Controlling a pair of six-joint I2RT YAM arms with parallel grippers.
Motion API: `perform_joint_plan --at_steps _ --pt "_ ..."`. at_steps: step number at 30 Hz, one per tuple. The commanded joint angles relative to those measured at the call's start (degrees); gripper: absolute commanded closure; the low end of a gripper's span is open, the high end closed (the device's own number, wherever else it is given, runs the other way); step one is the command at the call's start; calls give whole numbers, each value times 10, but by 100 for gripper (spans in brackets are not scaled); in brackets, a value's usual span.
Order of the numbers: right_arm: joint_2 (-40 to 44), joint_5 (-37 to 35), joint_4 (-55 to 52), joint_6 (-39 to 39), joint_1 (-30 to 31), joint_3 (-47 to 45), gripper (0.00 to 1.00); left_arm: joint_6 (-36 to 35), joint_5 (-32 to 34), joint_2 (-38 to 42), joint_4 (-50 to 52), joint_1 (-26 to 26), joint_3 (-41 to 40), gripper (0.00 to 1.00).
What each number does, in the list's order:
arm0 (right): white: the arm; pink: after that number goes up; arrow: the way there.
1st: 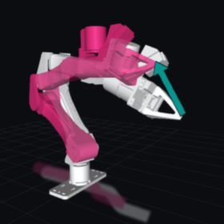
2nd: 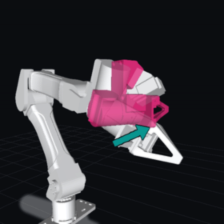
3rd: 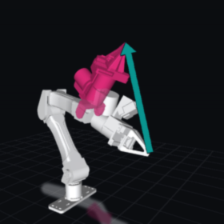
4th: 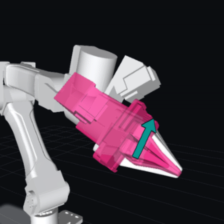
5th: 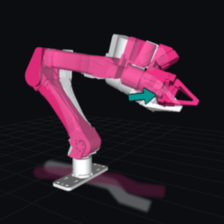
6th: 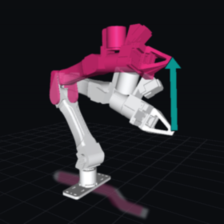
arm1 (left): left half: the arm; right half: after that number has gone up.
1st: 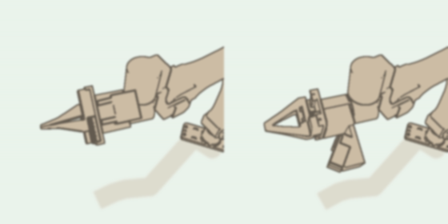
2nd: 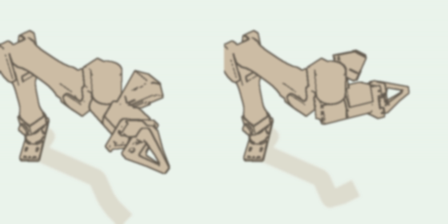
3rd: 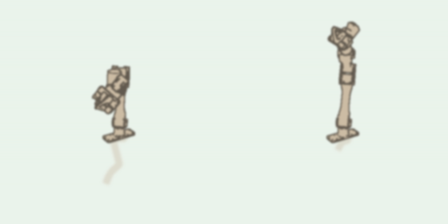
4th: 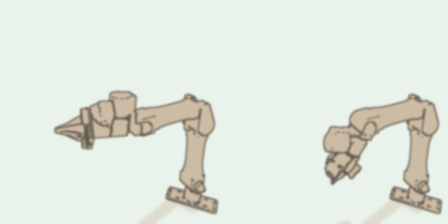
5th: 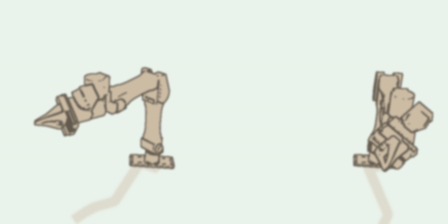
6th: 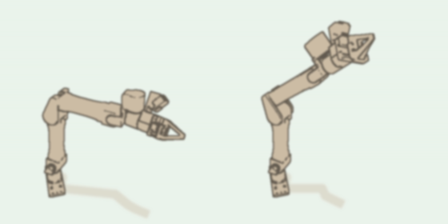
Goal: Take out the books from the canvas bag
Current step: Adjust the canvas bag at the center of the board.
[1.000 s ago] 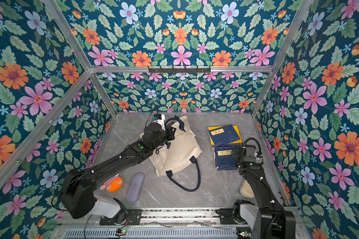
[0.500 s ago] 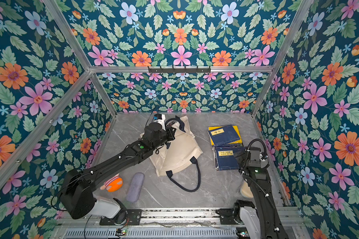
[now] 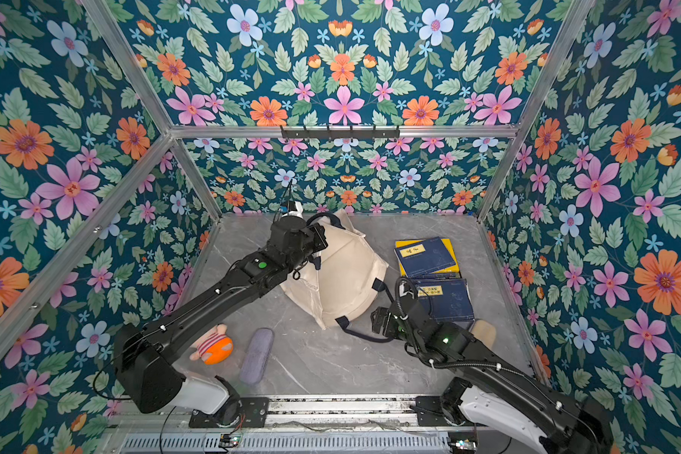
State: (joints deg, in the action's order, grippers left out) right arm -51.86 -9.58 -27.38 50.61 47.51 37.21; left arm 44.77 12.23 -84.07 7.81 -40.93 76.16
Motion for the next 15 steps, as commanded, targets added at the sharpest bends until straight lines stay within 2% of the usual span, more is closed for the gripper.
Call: perform_joint_plan --at_steps 1,6,10,15 --pt "-29 -32 66 4 8 -14 3 20 14 8 5 0 7 100" --pt "-60 -21 191 -33 -6 -51 3 41 -2 14 12 0 11 100" --pt "-100 39 275 -40 -62 -76 3 53 -8 24 16 0 13 100" --pt "-142 49 357 -53 -65 -86 5 66 -12 34 17 -3 13 100"
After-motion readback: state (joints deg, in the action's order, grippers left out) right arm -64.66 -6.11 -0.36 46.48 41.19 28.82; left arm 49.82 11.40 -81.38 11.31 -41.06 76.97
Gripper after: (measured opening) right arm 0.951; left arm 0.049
